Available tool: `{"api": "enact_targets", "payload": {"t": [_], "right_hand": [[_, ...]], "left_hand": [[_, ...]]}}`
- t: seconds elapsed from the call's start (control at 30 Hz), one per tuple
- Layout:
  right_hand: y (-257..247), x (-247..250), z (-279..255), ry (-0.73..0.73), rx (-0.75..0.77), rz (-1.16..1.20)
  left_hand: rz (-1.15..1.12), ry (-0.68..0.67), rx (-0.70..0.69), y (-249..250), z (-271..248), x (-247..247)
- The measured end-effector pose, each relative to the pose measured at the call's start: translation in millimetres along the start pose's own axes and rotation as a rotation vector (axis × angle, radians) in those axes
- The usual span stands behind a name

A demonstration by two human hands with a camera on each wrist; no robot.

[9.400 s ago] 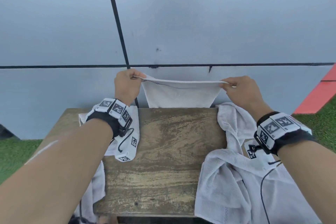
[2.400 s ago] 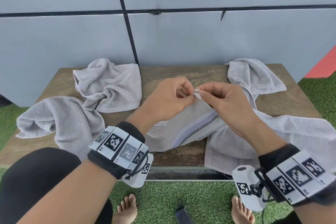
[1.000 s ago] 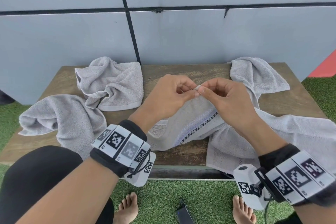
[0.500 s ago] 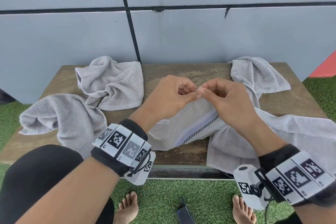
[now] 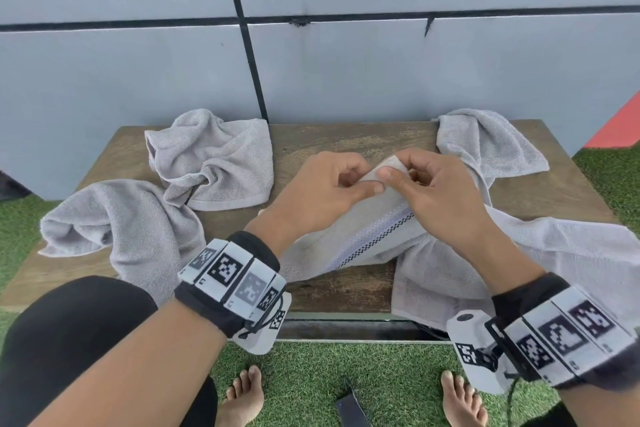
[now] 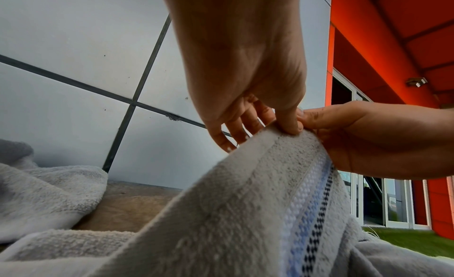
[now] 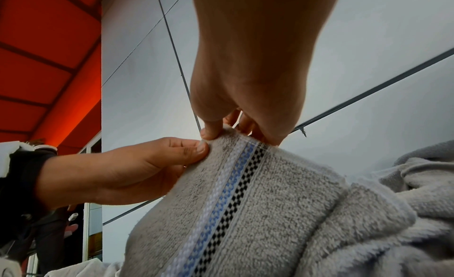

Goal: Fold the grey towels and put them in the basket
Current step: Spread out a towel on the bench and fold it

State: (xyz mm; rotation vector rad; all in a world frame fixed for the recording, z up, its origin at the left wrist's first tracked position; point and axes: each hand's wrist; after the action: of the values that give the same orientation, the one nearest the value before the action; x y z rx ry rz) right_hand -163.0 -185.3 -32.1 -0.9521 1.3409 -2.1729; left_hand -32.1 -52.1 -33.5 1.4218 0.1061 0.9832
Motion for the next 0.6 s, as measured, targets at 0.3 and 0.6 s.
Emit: {"api": "enact_targets", "payload": {"t": [0.3, 0.6], "right_hand": [[-1.8, 7.0, -1.7, 0.03, -0.021, 0.011], [-1.0, 7.7, -2.7, 0.015, -0.023, 0.036]], "left_hand": [[-0.1, -0.004, 0.0, 3.8, -3.3, 2.0], [-0.122, -0.02, -0.004, 7.1, -4.5, 2.3]]}}
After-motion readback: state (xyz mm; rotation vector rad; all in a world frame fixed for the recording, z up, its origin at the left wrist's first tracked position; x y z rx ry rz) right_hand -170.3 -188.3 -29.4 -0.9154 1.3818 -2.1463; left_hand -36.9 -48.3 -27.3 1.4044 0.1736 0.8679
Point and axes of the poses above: each hand's wrist, its own z-axis towards the middle knuckle, its own x-axis out of the back of the hand, y = z × x, and after that the axes turned 9 degrees about y, right-handed
